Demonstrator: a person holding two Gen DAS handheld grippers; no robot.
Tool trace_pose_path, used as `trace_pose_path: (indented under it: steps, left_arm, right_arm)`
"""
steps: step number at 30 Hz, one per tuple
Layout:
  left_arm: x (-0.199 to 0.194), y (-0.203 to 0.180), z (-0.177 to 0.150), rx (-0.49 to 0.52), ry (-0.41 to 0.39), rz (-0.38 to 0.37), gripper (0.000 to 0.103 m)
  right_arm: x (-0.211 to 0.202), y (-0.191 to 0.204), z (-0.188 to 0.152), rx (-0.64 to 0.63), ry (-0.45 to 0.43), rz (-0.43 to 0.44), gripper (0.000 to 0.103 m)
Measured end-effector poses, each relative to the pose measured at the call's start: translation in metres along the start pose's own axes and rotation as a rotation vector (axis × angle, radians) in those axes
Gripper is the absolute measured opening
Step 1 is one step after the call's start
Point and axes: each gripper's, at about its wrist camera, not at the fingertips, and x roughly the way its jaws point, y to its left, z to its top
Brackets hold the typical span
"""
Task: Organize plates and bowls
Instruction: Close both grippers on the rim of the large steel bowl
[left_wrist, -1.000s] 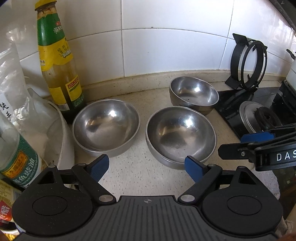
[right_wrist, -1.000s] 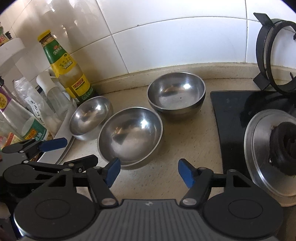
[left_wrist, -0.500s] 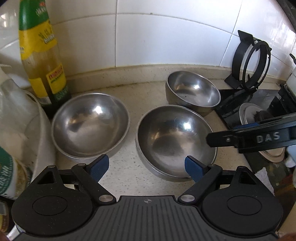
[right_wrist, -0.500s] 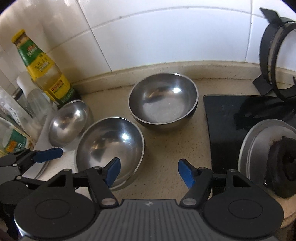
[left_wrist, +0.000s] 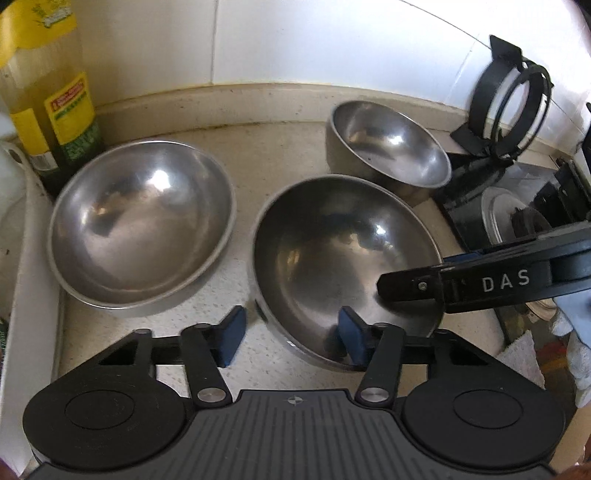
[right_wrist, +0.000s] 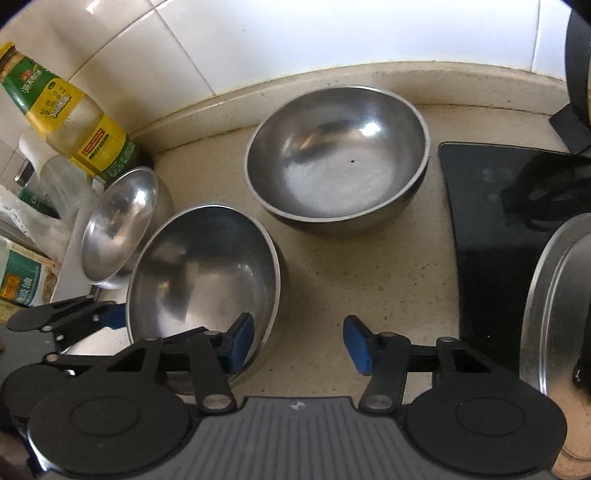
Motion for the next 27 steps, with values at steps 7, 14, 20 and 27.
trace_pose_path:
  steps: [7,14,20,27]
  left_arm:
    - [-0.006,-0.013,-0.006,0.054,0.017,-0.027,0.054]
    - [-0.011,-0.021,-0.013,0.088,0.033,-0.036,0.055]
    - [-0.022,-0.031,-0.026,0.130,0.053,-0.063,0.060]
    - [-0.027,-0.036,-0.034,0.155,0.059,-0.071,0.064]
  right_arm:
    - [-0.016,0.013,-0.016,-0.048,0.033,0.062,0.064]
    - [-0.025,0.011,-0.031,-0.026,0.056,0.085,0.064]
    - [-0.038,0.012,-0.047,-0.035,0.087,0.087,0.064]
    - [-0.040,0.007,-0.056,-0.016,0.096,0.071,0.064]
